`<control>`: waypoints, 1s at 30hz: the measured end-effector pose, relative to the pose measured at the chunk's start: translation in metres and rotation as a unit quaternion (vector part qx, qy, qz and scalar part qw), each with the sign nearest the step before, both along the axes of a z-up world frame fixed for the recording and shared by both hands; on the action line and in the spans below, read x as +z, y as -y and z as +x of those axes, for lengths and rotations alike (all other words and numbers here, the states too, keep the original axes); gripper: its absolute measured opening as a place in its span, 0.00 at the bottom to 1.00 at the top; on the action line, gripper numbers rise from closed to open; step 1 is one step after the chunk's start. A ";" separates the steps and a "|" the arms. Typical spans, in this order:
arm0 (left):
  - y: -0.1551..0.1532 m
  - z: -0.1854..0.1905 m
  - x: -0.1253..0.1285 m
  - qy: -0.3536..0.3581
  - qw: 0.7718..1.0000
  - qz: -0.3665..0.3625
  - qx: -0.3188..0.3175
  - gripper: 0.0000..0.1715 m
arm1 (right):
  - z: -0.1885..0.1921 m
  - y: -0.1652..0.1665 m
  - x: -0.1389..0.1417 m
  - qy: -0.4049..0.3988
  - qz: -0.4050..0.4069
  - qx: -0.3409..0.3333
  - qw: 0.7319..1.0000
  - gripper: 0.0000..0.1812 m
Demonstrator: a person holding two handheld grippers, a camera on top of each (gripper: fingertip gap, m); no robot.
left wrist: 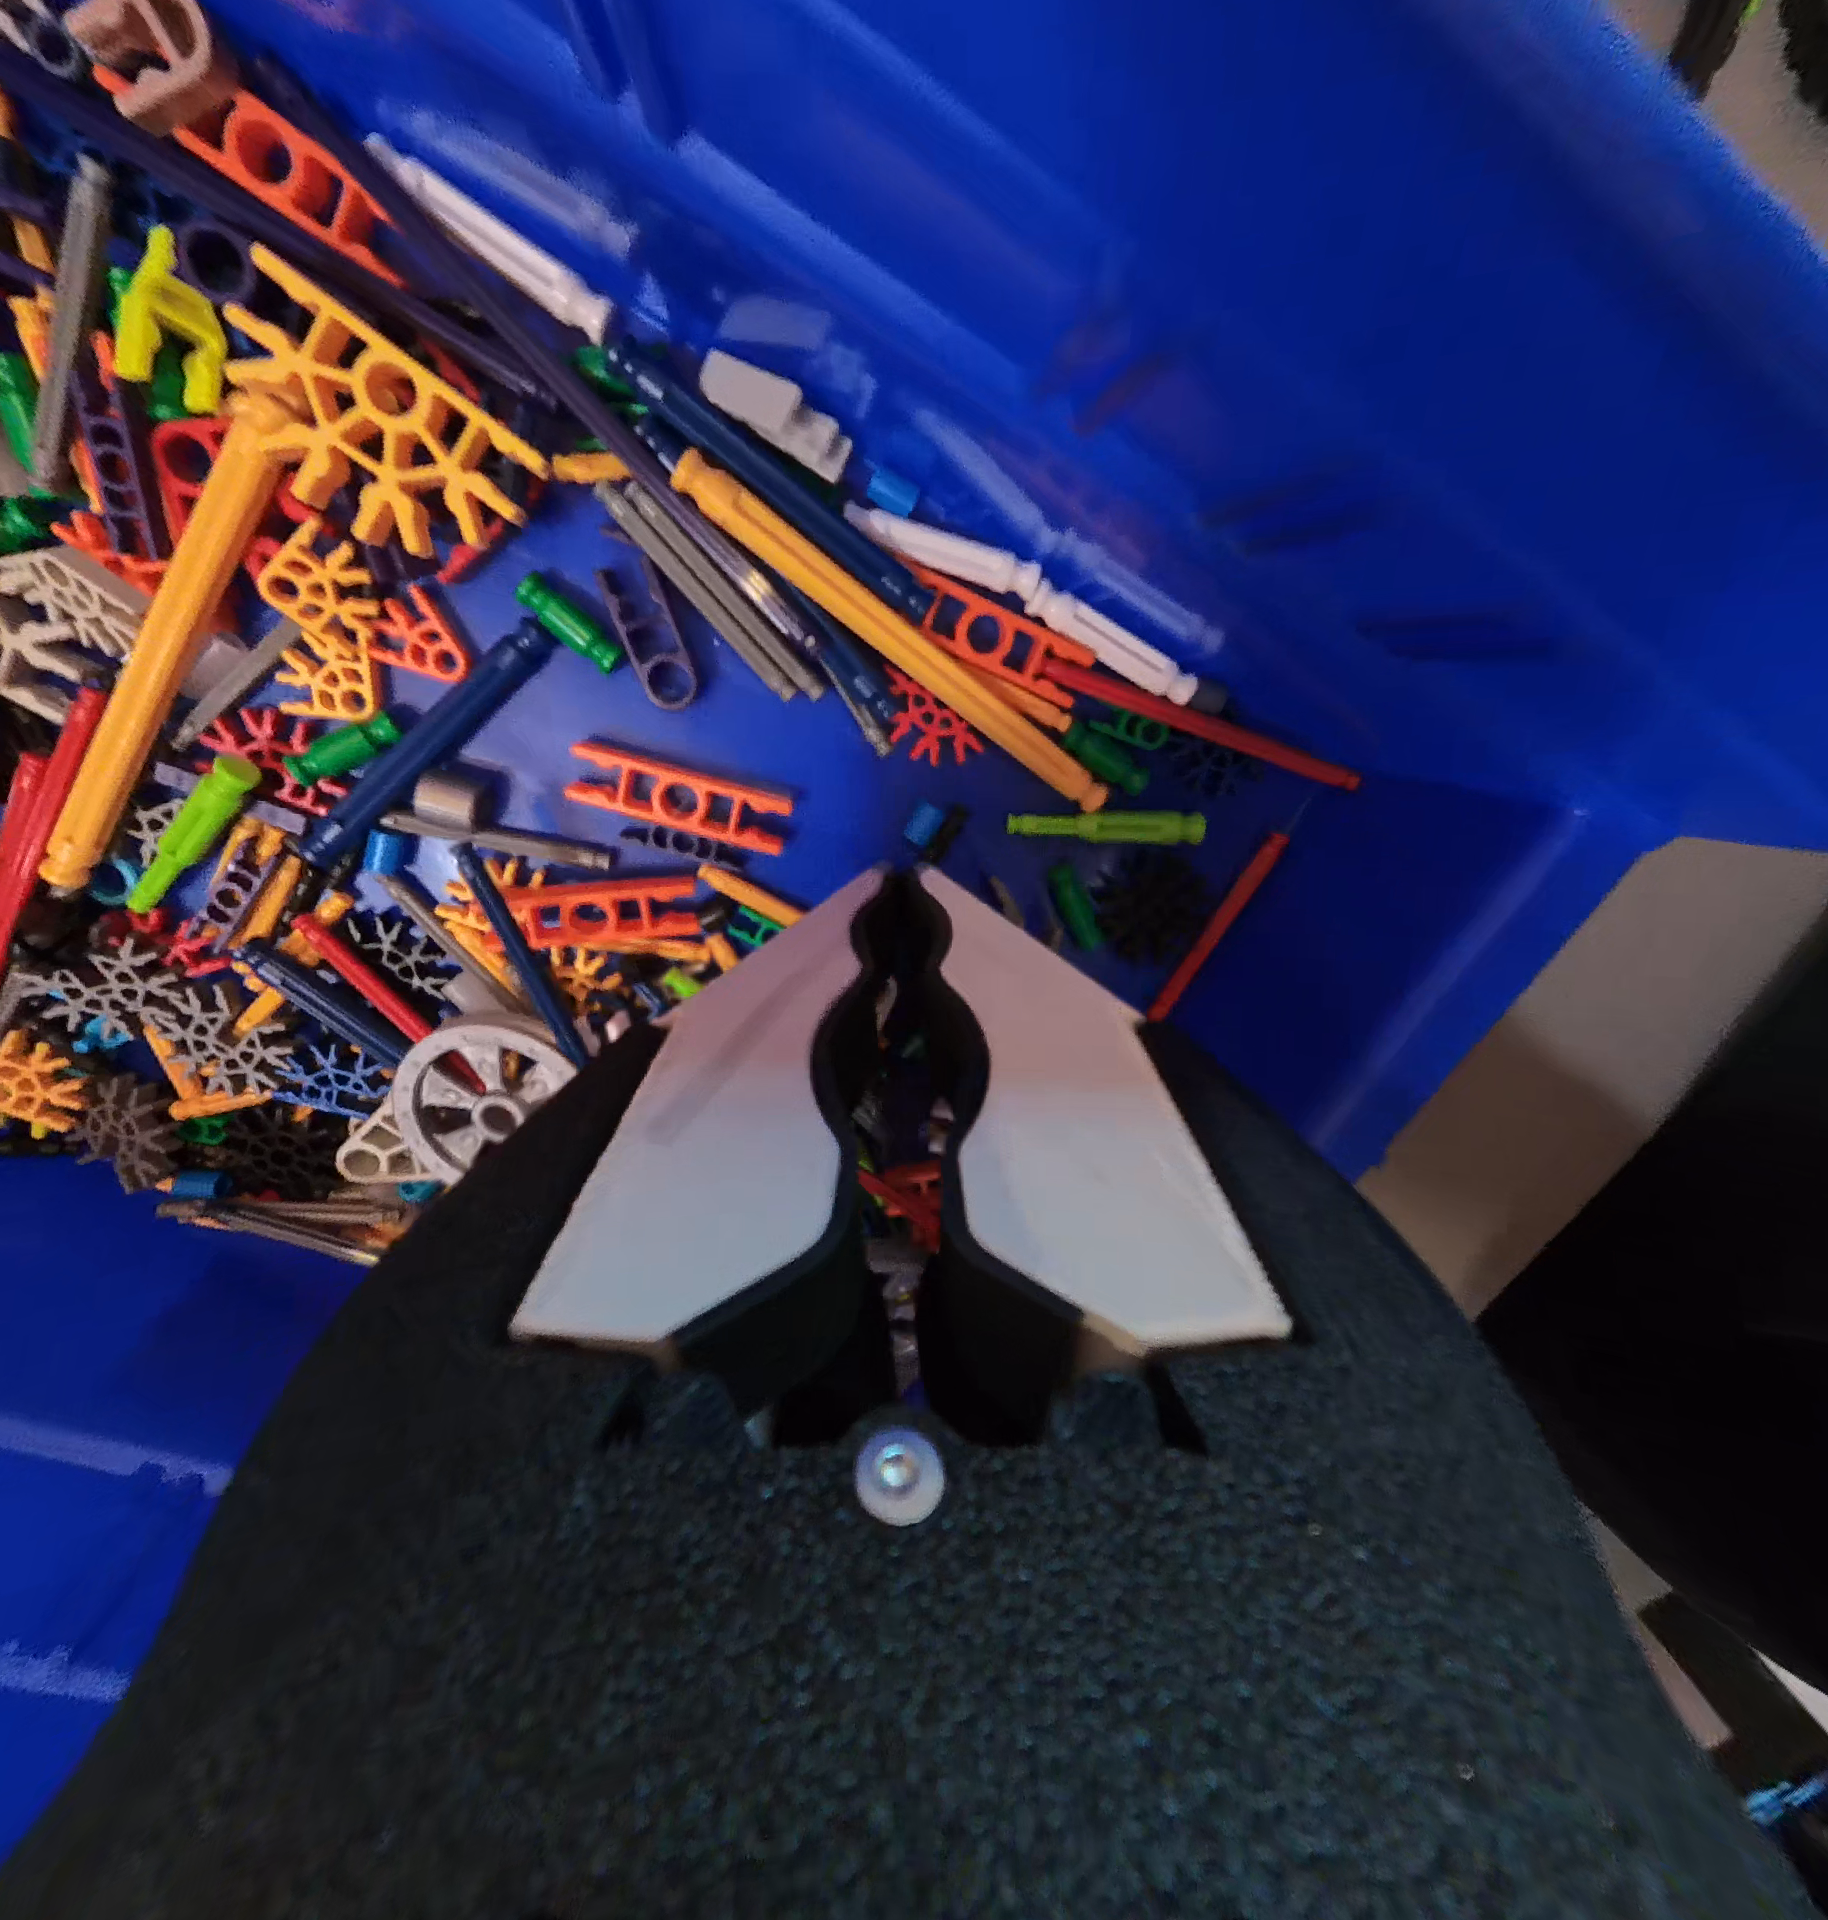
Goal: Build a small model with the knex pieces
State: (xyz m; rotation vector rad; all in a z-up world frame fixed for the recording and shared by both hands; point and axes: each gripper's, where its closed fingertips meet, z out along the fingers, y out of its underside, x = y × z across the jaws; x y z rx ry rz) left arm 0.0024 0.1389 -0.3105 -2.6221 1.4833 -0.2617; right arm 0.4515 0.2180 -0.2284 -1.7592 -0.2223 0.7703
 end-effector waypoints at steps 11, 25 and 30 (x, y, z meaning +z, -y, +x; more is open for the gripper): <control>-0.018 -0.026 0.025 0.010 0.998 0.032 0.047 0.04 | -0.002 -0.002 -0.004 0.007 -0.013 0.004 1.000 0.21; -0.043 -0.034 0.005 -0.050 0.995 0.068 0.045 0.00 | -0.003 -0.003 -0.008 0.012 -0.024 0.007 1.000 0.21; -0.022 -0.031 0.005 -0.044 0.998 0.046 0.027 0.01 | -0.003 -0.003 -0.008 0.013 -0.025 0.007 1.000 0.21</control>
